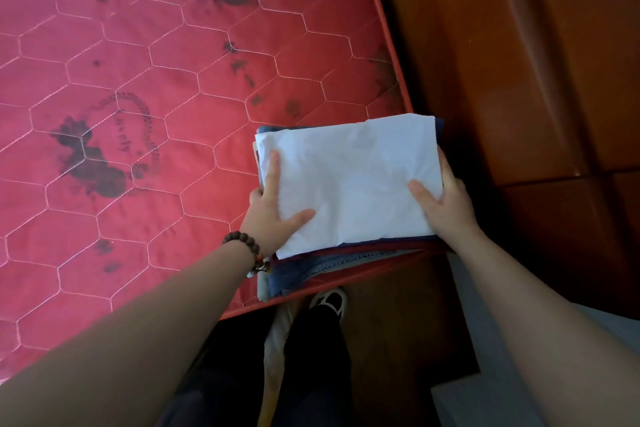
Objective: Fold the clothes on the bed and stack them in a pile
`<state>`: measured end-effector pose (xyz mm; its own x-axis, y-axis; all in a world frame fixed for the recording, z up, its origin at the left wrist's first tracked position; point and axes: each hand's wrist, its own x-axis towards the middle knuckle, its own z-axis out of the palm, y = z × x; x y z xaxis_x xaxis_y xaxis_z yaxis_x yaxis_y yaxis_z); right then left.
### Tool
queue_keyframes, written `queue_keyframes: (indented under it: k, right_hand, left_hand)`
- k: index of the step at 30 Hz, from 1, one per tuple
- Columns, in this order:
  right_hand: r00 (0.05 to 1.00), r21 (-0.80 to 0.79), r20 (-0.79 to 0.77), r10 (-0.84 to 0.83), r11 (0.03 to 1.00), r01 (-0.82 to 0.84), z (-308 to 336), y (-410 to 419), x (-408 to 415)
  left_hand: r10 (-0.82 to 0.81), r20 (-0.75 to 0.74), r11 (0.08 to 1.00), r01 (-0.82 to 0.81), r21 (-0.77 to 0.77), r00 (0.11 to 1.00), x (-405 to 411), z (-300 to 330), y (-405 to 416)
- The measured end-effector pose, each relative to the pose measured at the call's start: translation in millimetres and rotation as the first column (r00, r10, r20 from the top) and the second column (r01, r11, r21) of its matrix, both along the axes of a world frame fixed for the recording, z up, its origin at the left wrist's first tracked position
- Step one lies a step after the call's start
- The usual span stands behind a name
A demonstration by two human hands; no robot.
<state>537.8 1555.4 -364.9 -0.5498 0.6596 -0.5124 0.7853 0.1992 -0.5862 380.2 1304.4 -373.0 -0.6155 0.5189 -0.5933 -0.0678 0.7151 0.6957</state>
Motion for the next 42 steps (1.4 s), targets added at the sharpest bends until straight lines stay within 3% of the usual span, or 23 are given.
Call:
queue_keyframes:
  k: [2,4,6,8,11,14,16,20,24,29,37,42]
  right_hand:
    - [0.997,0.025,0.078,0.021,0.999,-0.023,4,-2,-5]
    - [0.975,0.196,0.216,0.049,0.976,-0.092,12,-10,-13]
    - [0.952,0.515,0.294,0.082,0.826,-0.230,24,-27,-20]
    - [0.950,0.718,0.203,0.236,0.624,-0.309,30,-47,-34]
    - [0.847,0.727,0.143,0.512,0.527,-0.441,15,-71,-73]
    - [0.679,0.591,0.339,0.651,0.414,-0.692,-13,-83,-90]
    - [0.631,0.539,0.437,0.641,0.375,-0.754,-30,-80,-84]
    - [0.765,0.595,0.434,0.476,0.487,-0.640,-37,-65,-64]
    - [0.840,0.613,0.421,0.344,0.575,-0.542,-36,-49,-46]
    - [0.879,0.623,0.387,0.279,0.624,-0.473,-44,-43,-41]
    - [0.934,0.671,0.317,0.165,0.657,-0.344,-54,-43,-44]
    - [0.899,0.593,0.388,0.204,0.691,-0.413,-46,-41,-47]
  left_hand:
    - [-0.039,0.039,0.999,0.040,-0.012,0.998,-4,6,-2]
    - [-0.025,-0.012,0.999,0.025,-0.043,1.000,-4,13,-6]
    - [0.001,-0.287,0.997,-0.023,-0.073,0.958,3,21,-8]
    - [-0.073,-0.581,0.995,0.023,-0.093,0.811,11,26,-2]
    - [-0.330,-0.718,0.944,0.224,-0.243,0.613,25,18,19]
    - [-0.526,-0.656,0.850,0.308,-0.428,0.541,31,-4,32]
    - [-0.594,-0.624,0.803,0.332,-0.494,0.507,30,-16,32]
    - [-0.589,-0.665,0.808,0.355,-0.471,0.459,23,-25,29]
    - [-0.589,-0.643,0.808,0.342,-0.480,0.489,7,-26,31]
    - [-0.616,-0.630,0.788,0.372,-0.490,0.473,1,-38,30]
    - [-0.551,-0.692,0.831,0.379,-0.407,0.465,-2,-59,28]
    - [-0.565,-0.645,0.825,0.370,-0.427,0.514,-1,-55,28]
